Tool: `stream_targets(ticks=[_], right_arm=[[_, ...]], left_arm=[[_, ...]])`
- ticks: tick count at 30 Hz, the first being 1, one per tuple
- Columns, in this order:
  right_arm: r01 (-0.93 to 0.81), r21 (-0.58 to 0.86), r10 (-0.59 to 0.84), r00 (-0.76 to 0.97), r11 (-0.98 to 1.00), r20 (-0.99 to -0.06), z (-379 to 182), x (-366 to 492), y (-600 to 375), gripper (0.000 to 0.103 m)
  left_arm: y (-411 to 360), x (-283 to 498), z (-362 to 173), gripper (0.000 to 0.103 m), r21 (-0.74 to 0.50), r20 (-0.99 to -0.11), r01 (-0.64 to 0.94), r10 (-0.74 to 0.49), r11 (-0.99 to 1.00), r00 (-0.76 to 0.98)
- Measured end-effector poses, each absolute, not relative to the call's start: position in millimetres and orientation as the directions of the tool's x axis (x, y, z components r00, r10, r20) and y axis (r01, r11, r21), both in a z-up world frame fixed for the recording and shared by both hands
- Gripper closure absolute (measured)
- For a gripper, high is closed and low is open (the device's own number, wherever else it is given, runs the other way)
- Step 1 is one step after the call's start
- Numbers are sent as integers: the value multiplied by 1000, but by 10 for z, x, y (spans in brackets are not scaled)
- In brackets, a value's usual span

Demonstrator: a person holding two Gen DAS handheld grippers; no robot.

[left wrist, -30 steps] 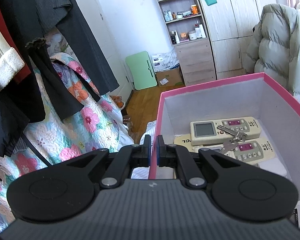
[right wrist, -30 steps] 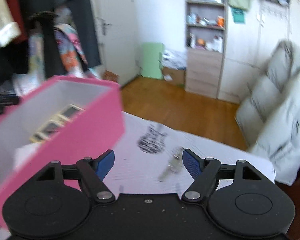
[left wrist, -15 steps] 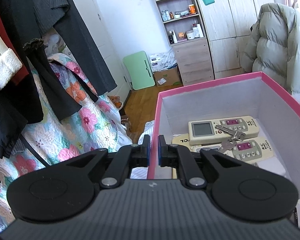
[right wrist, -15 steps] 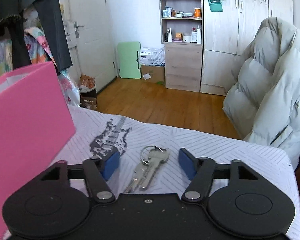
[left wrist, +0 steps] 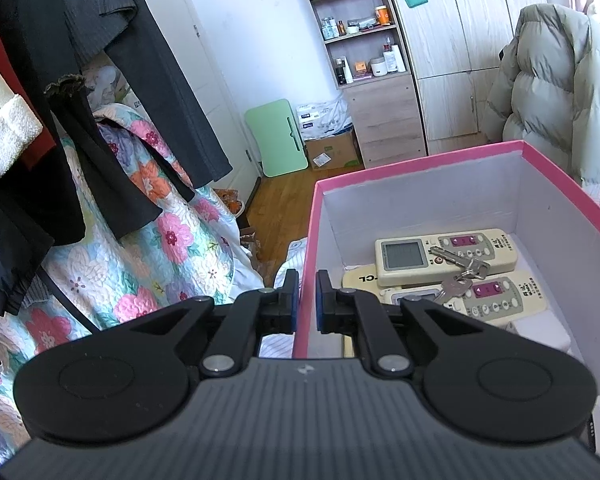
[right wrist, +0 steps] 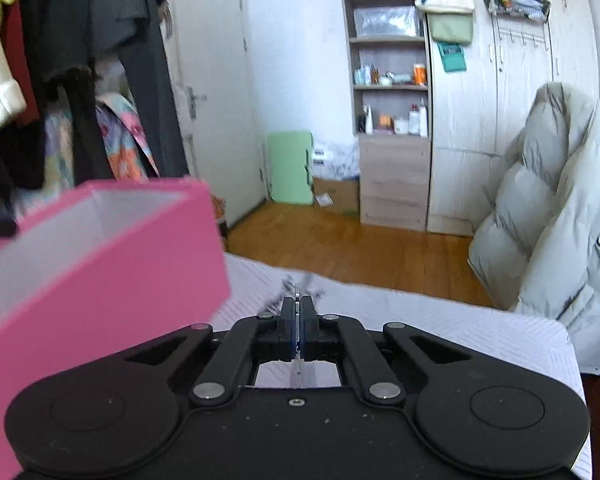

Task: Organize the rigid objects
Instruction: 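Pinch the single silver key on the bed with the right tool, then carry the key into the pink box and drop it beside the remotes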

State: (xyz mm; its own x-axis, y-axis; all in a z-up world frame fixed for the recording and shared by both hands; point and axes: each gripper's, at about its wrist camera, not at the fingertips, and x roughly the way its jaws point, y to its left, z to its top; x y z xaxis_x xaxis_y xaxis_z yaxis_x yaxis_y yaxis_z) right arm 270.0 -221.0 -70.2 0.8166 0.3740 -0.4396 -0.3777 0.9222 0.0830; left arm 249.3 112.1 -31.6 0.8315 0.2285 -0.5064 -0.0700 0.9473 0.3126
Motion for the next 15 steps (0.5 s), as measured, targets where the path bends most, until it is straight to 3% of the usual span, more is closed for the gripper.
stream_targets(ticks=[10, 15], right_arm=[[-564, 62, 556, 779, 823, -290, -39, 2254, -1828, 100], [-644, 87, 640, 718, 760, -272, 241, 2169, -1556, 100]], left_arm=[[1106, 2482, -290, 96, 303, -498, -73, 223, 950, 838], [1127, 2475, -290, 98, 293, -494, -79, 221, 953, 841]])
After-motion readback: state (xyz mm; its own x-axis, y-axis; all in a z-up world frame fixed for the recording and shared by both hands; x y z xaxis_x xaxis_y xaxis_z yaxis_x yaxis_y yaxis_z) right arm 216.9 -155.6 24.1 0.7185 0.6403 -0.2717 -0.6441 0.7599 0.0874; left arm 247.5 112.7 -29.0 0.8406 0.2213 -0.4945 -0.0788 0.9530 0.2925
